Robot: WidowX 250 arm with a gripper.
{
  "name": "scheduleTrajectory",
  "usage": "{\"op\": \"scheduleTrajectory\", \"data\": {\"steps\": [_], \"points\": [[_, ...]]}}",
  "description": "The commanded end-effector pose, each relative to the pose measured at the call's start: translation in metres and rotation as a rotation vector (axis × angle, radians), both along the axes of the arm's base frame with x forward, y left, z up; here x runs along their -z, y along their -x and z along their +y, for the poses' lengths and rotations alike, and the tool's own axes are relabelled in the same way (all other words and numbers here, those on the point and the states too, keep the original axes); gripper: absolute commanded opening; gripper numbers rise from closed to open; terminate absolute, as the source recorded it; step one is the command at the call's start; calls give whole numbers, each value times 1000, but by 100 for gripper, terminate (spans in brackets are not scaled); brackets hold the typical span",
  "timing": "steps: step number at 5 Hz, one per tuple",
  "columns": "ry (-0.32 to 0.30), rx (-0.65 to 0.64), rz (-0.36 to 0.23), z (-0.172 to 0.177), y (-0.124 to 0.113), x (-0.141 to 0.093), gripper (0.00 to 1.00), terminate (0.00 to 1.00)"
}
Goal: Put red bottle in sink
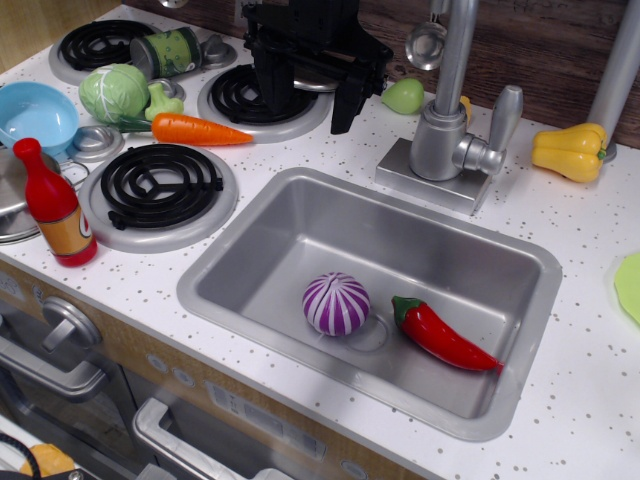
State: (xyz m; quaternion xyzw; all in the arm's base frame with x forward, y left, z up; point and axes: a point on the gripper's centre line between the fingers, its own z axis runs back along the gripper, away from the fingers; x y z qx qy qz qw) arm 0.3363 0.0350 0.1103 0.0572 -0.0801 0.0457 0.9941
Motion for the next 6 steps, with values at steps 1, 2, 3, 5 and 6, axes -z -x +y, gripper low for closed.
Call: {"op": "scheduleTrajectory", "data": {"steps": [1, 2, 3, 5, 6], "points": [[0, 0, 0, 0, 0, 0, 100, 0], [-22, 14, 26, 31, 11, -20, 100, 0], [-72, 38, 64, 69, 38, -48, 100, 0], [-94, 48, 106, 129, 89, -66, 100, 0], [-40, 37, 88, 141, 106, -46, 100, 0]]}}
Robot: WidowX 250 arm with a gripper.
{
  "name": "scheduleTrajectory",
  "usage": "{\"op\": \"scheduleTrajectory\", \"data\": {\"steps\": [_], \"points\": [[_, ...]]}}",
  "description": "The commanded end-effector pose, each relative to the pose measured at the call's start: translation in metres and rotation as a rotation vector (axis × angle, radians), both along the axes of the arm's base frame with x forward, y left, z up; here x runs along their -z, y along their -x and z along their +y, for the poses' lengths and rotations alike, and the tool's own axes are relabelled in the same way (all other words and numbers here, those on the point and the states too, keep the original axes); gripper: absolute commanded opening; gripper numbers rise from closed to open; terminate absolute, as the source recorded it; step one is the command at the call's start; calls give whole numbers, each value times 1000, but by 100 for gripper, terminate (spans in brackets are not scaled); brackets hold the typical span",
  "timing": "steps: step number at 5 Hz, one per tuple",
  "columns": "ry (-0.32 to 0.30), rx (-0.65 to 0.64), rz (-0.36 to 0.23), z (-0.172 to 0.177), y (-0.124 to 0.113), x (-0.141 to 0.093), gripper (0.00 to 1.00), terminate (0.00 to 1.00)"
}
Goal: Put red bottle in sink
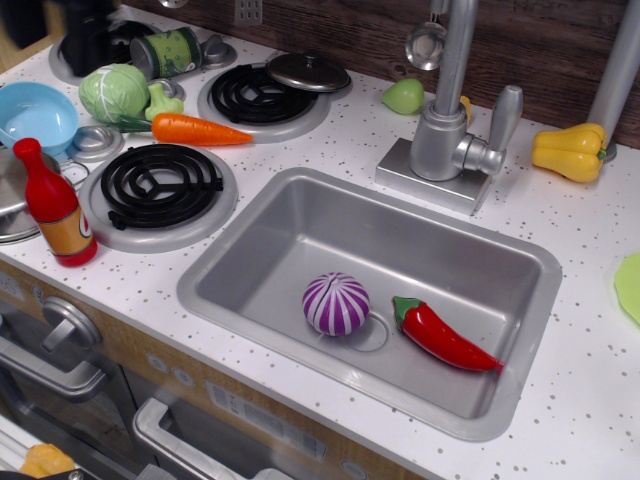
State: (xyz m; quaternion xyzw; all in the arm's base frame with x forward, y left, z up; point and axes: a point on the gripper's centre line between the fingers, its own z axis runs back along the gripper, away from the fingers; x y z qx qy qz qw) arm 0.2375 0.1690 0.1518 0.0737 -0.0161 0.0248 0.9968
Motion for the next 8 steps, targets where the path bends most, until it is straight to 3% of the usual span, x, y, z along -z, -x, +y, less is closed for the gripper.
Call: {"op": "scheduleTrajectory", "data": {"steps": [1, 2, 6, 7, 8], "points": [[15, -6, -66, 6, 19, 14, 100, 0], [45, -2, -79, 9, 27, 30, 100, 0], [50, 38, -127, 28, 29, 53, 100, 0], [71, 24, -149, 24, 26, 57, 0, 0], [90, 34, -152, 24, 23, 59, 0, 0]]}}
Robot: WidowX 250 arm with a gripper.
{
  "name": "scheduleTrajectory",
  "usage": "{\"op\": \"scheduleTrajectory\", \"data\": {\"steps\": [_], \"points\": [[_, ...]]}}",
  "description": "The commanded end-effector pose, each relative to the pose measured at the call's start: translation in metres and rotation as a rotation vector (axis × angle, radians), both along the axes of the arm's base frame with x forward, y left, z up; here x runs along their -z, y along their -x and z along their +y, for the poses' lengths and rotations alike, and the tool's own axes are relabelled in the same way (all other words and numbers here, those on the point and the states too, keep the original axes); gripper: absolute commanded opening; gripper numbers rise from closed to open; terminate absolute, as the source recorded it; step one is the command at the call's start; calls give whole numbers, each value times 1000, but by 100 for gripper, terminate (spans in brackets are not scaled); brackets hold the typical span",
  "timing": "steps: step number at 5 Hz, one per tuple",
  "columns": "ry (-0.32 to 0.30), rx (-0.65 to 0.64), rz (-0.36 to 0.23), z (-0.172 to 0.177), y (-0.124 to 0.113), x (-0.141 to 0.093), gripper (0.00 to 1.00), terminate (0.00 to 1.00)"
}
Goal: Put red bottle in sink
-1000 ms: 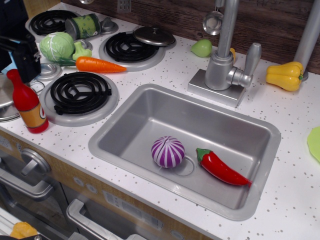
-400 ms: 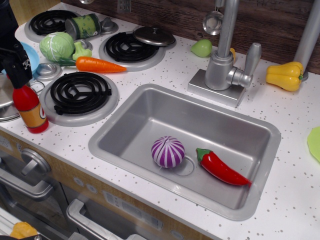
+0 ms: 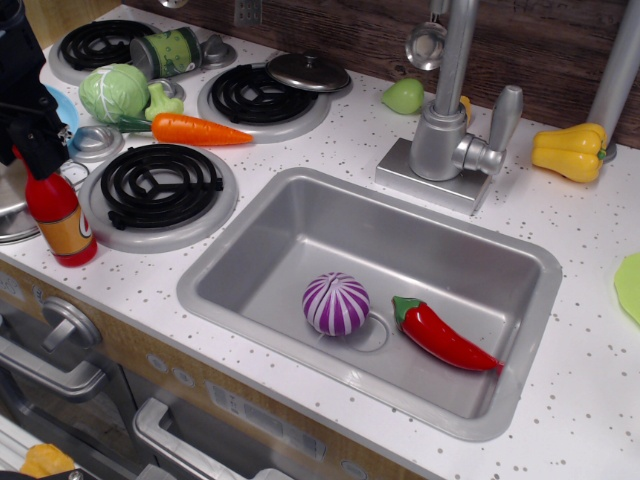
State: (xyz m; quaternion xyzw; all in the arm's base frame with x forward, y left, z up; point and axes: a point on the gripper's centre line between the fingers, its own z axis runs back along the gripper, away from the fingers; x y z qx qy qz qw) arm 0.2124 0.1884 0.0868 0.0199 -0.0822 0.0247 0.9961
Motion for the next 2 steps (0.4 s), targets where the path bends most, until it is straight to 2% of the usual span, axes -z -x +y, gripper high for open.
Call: {"op": "scheduleTrajectory", "data": {"steps": [1, 2], "points": [[5, 23, -21, 4, -5, -5, 0, 0], [23, 30, -9, 1, -7, -11, 0, 0]]}}
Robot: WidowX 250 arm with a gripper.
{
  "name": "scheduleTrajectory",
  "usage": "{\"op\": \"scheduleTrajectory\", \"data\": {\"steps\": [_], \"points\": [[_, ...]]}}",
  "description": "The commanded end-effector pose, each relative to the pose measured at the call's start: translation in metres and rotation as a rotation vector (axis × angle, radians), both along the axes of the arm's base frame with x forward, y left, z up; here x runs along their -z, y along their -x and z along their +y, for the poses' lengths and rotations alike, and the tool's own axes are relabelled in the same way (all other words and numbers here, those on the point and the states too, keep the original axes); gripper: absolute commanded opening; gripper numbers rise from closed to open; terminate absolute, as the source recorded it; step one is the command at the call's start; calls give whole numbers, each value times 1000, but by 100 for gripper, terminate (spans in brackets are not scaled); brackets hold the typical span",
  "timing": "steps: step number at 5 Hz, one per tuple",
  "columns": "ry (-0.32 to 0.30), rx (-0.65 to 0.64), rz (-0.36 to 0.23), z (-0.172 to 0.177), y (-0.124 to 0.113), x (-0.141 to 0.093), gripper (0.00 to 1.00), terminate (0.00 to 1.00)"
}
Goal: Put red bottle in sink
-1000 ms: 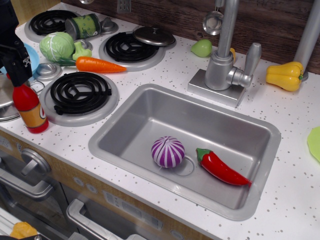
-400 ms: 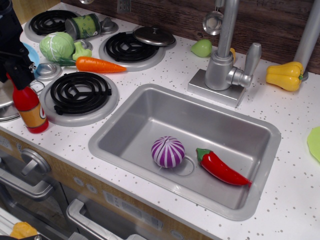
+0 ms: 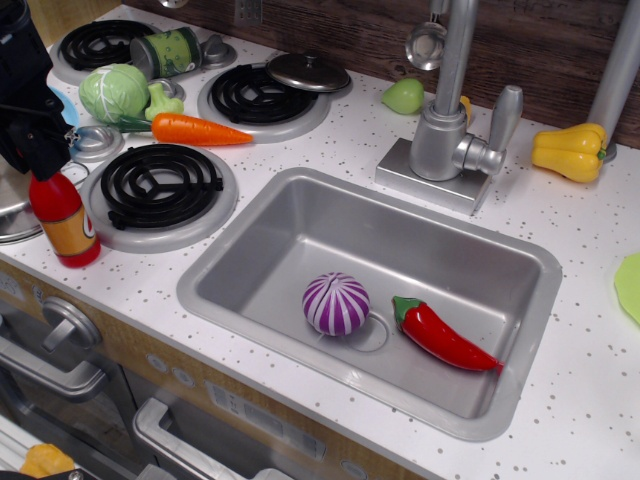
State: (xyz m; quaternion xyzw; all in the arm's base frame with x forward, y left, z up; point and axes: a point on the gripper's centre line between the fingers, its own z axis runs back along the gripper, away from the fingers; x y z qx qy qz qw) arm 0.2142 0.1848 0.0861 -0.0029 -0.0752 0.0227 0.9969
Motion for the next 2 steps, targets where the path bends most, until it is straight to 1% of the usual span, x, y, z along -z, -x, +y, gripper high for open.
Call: {"op": "scheduleTrajectory", "data": {"steps": [1, 2], "points": [[-64, 6, 17, -16, -16, -48, 0, 0], [-68, -11, 36, -48, -32, -68, 0, 0]]}}
